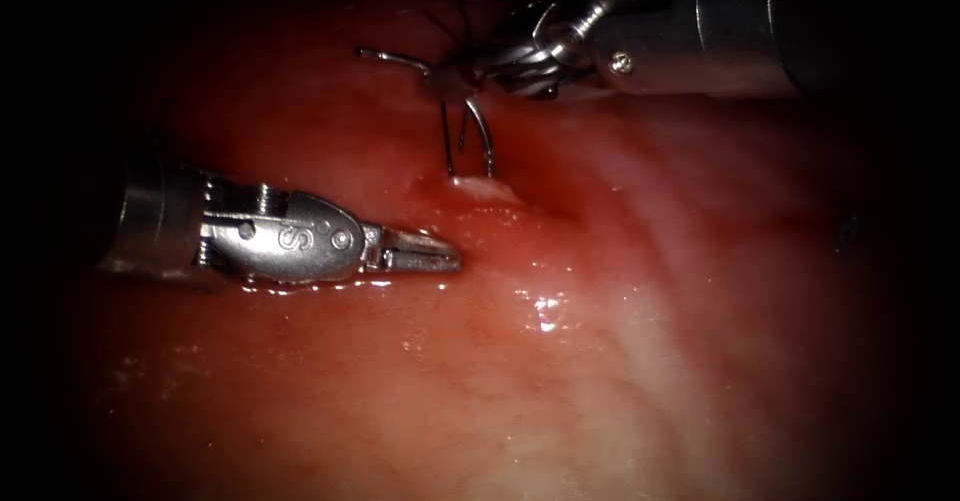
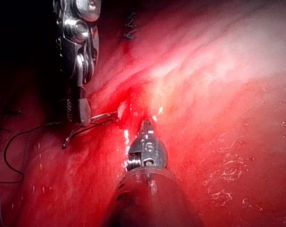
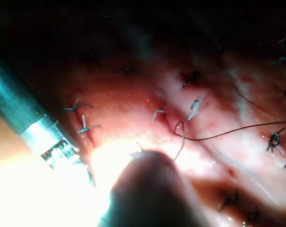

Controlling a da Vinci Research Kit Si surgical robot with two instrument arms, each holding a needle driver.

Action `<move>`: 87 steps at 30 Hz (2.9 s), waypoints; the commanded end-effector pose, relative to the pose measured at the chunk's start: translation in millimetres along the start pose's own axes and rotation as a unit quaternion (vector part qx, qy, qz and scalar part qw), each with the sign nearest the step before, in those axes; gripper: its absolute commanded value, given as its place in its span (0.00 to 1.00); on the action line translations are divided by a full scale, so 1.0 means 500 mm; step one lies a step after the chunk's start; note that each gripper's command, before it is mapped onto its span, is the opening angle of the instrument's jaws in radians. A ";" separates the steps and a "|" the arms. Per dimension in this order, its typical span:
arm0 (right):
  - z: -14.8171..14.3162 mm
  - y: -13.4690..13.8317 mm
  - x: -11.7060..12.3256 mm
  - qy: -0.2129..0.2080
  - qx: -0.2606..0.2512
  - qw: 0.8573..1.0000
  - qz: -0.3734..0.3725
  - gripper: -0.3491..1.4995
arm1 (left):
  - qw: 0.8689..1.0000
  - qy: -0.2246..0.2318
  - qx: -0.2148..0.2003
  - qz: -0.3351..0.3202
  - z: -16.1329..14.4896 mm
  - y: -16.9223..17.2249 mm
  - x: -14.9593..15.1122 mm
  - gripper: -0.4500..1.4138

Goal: Wound Closure

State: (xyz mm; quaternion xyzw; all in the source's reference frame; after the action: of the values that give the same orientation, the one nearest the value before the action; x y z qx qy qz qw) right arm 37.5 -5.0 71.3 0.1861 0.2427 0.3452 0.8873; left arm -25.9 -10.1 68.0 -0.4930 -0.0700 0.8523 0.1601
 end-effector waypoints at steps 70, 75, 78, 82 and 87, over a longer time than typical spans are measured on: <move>0.0039 -0.0020 -0.0178 0.339 0.229 0.881 0.239 0.00 | 1.000 0.000 -0.004 0.004 0.0015 0.0002 -0.0006 0.00; 0.0038 -0.0056 -0.0193 0.352 0.237 0.871 0.246 0.00 | 1.000 0.000 -0.004 0.004 0.0015 0.0002 -0.0006 0.00; 0.0033 -0.0083 -0.0198 0.350 0.247 0.866 0.258 0.00 | 1.000 0.000 -0.004 0.004 0.0015 0.0002 -0.0006 0.00; 0.0027 -0.0121 -0.0211 0.348 0.268 0.851 0.286 0.00 | 1.000 0.000 -0.004 0.004 0.0015 0.0002 -0.0006 0.00; 0.0026 -0.0169 -0.0224 0.345 0.290 0.840 0.302 0.00 | 1.000 0.000 -0.004 0.004 0.0015 0.0002 -0.0006 0.00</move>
State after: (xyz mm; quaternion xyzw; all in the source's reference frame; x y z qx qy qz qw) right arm 34.6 -18.6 71.3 0.3666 0.5536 0.5554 0.5007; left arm -25.8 -10.1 68.0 -0.4934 -0.0717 0.8529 0.1548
